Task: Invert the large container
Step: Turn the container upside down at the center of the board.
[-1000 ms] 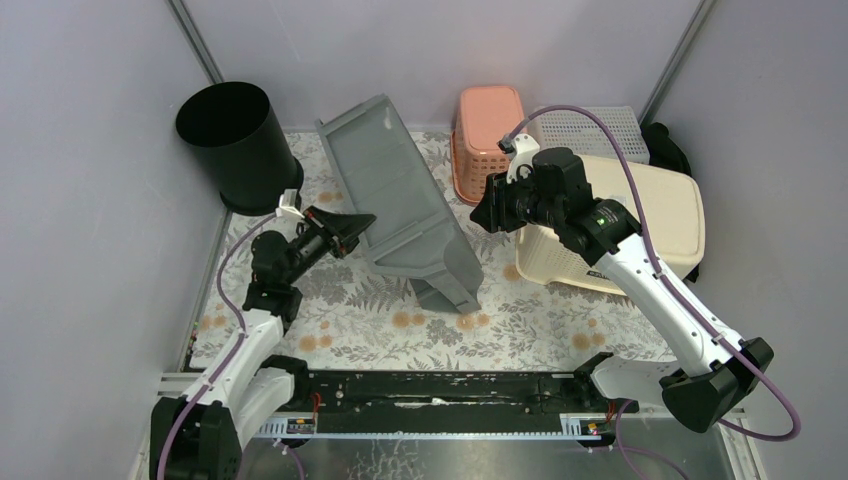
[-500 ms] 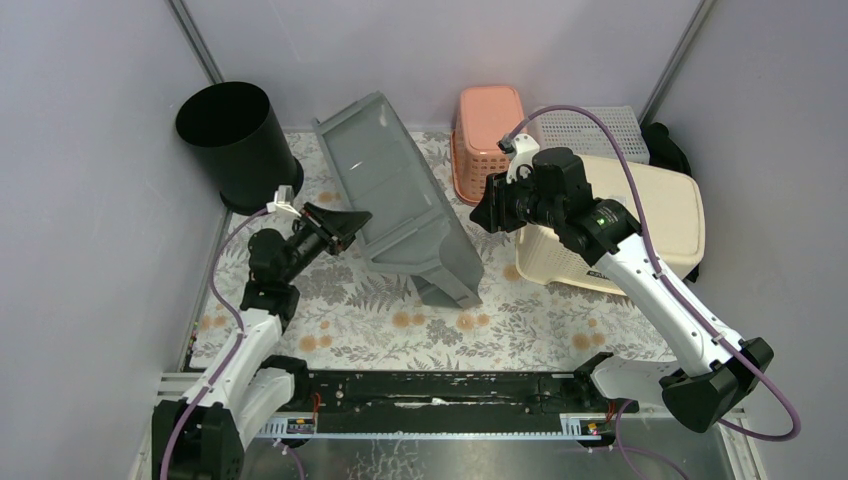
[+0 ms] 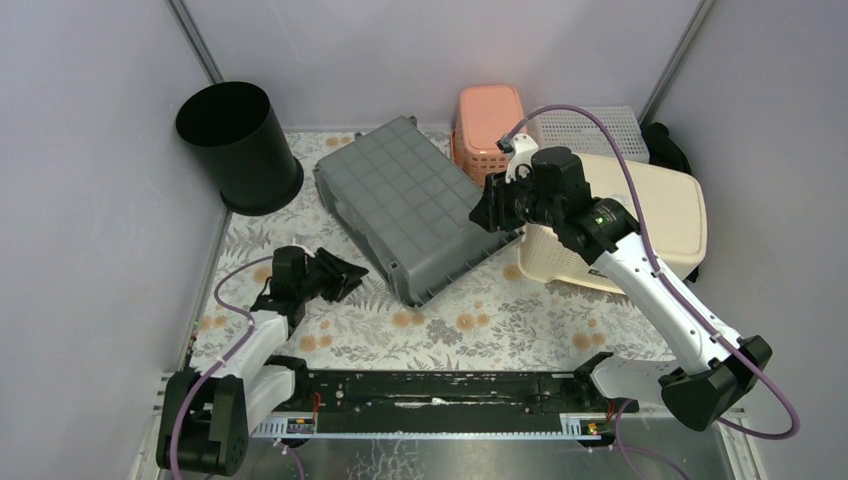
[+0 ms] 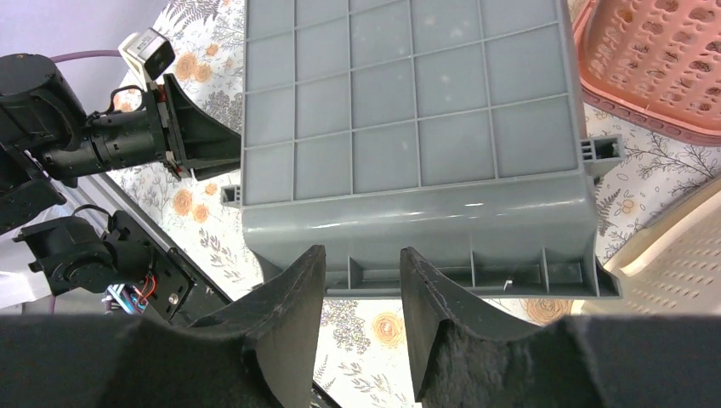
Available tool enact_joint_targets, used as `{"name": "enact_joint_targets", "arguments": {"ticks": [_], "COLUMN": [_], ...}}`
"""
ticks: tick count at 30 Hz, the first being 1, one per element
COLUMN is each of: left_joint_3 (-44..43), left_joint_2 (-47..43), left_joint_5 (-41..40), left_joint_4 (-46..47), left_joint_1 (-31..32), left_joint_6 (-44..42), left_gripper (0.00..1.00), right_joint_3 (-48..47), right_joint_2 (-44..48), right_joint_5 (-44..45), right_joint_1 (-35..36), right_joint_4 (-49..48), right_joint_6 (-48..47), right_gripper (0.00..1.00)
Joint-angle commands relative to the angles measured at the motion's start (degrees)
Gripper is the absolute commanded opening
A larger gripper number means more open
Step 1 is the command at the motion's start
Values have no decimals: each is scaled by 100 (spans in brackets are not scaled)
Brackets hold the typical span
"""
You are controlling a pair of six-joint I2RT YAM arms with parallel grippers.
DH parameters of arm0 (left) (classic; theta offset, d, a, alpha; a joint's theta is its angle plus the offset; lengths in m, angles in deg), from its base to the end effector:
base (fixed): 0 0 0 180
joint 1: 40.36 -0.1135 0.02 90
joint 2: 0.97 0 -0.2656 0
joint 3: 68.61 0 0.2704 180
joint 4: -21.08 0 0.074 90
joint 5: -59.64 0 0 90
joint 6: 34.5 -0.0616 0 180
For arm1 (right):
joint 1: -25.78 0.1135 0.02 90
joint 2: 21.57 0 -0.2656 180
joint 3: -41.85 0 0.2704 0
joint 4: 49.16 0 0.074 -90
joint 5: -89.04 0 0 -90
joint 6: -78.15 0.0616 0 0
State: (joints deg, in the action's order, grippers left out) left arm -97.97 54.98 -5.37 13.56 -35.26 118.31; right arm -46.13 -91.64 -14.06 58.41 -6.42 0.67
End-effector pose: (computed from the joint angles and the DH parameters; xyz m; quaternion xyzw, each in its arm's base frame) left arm 0.2174 -0.0455 0.1397 -0.3274 0.8043 -0.4141 0.2728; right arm 0.2522 0.1780 0.3901 -0.2066 0.8135 0.2941 0.4571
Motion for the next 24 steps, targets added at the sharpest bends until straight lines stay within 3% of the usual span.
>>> {"name": "enact_joint_targets", "arguments": {"ticks": [1,16,20,24], "left_joint_3": [2,16,-173,-383], "left_joint_2": [-37,266,309,355], "left_joint_5": [-92,-180,-168,-168], "left_joint_4": [-309,185,179,171], "left_joint_1": [-20,-22,-19,-27], "left_joint_6": [-286,-183,-155,-133], "left_gripper": [46,46,55,63], "right_joint_3": [-58,75,168,219], "right_joint_2": [10,-81,-247,-488], "right_joint_5": [-103,-166,62,333], "right_joint_1": [-25,-23,-29,-28], "right_joint_4": [-231,-284,-254,-61], "right_joint_6": [51,69,69,68], "right_gripper": [45,45,45,53]}}
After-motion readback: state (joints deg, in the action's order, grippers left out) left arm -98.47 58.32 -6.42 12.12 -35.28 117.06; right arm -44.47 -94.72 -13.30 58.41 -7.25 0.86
